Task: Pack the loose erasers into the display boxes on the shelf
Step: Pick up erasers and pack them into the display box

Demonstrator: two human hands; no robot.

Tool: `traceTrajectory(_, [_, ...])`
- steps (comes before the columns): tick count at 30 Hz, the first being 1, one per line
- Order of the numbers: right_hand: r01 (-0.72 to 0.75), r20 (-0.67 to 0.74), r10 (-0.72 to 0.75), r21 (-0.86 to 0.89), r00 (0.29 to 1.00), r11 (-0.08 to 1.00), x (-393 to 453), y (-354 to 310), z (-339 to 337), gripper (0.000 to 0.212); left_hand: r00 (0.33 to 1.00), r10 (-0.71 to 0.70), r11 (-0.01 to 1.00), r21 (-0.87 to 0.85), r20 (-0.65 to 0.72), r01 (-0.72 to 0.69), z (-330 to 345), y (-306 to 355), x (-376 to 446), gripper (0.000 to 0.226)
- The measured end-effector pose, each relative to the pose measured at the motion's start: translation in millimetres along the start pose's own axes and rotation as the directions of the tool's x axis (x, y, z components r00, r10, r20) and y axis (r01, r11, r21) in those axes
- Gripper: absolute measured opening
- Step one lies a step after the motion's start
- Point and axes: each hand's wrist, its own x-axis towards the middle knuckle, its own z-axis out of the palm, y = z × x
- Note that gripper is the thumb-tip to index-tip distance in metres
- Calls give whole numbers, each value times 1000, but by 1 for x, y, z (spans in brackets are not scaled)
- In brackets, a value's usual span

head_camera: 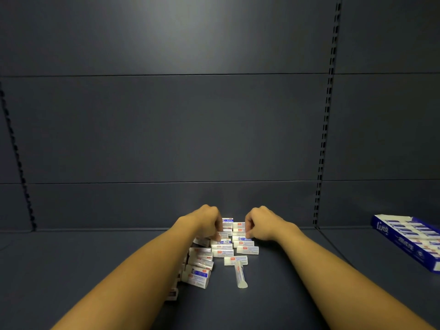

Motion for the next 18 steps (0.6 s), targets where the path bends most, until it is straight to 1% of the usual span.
traceTrajectory(4, [6, 4, -6, 8, 1000, 1000, 0, -3, 0, 9, 1000, -5, 1000, -27, -29, 4, -3, 0, -3, 13])
traceTrajectory(7, [-16, 12, 16, 50, 1000, 999, 0, -1, 2, 8, 999, -9, 1000, -27, -31, 8, -8, -1, -4, 20])
traceTrajectory(10, [-31, 28, 30, 53, 999, 998, 1, 1, 3, 3, 1000, -6, 1000, -16, -20, 5, -11, -3, -6, 19])
traceTrajectory(13, [-47, 49, 45, 42, 998, 998, 0, 0, 3, 8, 1000, -2, 1000, -14, 1, 2, -12, -3, -7, 19])
traceTrajectory(18, [-65, 93, 69, -41, 993, 997, -3, -8, -5, 11, 999, -6, 999, 32, 35, 5, -11, -3, -7, 34])
